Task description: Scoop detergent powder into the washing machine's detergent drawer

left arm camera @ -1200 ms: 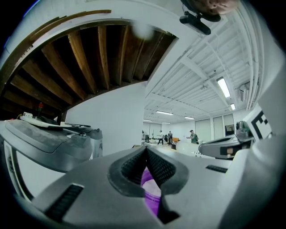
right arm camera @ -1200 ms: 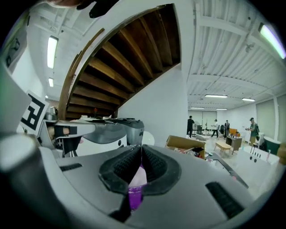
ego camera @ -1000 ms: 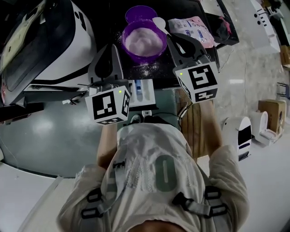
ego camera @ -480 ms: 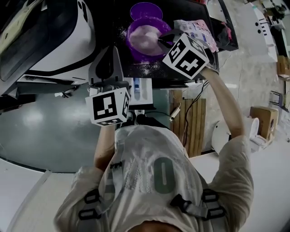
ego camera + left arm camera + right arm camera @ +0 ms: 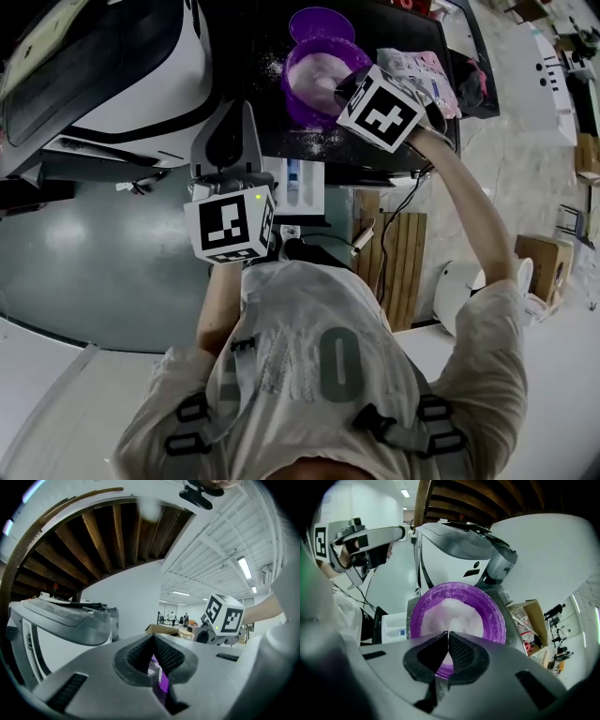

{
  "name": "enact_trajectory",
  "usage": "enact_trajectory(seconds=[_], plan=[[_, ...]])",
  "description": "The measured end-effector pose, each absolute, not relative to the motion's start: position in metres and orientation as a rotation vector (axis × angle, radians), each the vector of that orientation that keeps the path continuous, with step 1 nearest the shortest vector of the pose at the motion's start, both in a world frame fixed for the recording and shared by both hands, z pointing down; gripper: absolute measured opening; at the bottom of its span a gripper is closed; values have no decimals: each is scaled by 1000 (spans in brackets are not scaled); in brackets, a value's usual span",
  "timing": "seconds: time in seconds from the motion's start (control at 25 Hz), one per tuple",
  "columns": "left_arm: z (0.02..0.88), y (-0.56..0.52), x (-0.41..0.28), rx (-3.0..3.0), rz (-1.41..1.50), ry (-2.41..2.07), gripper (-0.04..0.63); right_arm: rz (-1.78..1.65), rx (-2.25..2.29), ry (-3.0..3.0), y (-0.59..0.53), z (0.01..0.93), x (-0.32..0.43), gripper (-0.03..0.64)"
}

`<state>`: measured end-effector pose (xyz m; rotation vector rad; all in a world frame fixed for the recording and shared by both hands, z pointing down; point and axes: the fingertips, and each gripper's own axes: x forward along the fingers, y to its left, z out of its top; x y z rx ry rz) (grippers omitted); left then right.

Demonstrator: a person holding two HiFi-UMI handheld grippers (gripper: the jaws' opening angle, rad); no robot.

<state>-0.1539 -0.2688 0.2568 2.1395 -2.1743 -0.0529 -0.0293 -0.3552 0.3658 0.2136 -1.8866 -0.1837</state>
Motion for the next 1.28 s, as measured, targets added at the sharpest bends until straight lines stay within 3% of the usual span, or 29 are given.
enact_trajectory(seconds=[1.0,1.28], plan=[[243,-261,-149,2187,-62,-2158,20,1527,633,-2296,-369,327,-10,11],[225,-268,-146,2244,-50,-2184,20,1791,733,-2423,-368,313,14,11]])
